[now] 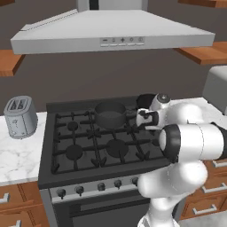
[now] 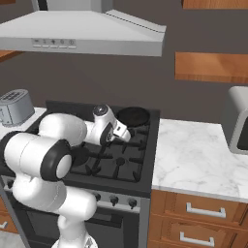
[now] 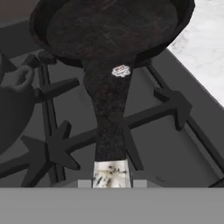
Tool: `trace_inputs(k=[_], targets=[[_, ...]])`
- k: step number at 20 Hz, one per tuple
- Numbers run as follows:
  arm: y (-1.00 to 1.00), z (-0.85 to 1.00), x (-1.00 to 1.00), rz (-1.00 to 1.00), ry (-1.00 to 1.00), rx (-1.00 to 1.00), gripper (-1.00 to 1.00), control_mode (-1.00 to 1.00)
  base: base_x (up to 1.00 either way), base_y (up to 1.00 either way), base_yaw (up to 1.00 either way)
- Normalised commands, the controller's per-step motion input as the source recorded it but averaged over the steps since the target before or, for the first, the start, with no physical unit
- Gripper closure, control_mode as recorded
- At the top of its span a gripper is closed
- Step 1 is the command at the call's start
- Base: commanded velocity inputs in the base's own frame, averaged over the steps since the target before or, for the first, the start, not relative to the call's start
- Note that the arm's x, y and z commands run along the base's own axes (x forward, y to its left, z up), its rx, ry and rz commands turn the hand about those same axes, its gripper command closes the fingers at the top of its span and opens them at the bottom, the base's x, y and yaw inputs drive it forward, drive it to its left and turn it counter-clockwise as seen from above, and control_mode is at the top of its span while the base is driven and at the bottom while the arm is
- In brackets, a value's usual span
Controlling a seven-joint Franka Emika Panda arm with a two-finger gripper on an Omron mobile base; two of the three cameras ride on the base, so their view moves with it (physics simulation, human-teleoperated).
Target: Move the pot and pan from the stove into the sink.
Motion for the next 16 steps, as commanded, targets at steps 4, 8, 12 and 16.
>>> trace_inputs(k=[4,8,12,16], targets=[[0.00,0.98,-0.05,0.00,0.01,0.00,1.00,-1.00,0.00,0.00,0.00],[0.00,0.88,-0.38,0.04,0.01,0.00,1.00,-1.00,0.00,0.00,0.00],[0.00,0.68,-0.74,0.09,0.00,-0.01,1.00,-1.00,0.00,0.00,0.00],[0.04,0.51,-0.88,0.16,0.00,-0.03,1.00,-1.00,0.00,0.00,0.00]])
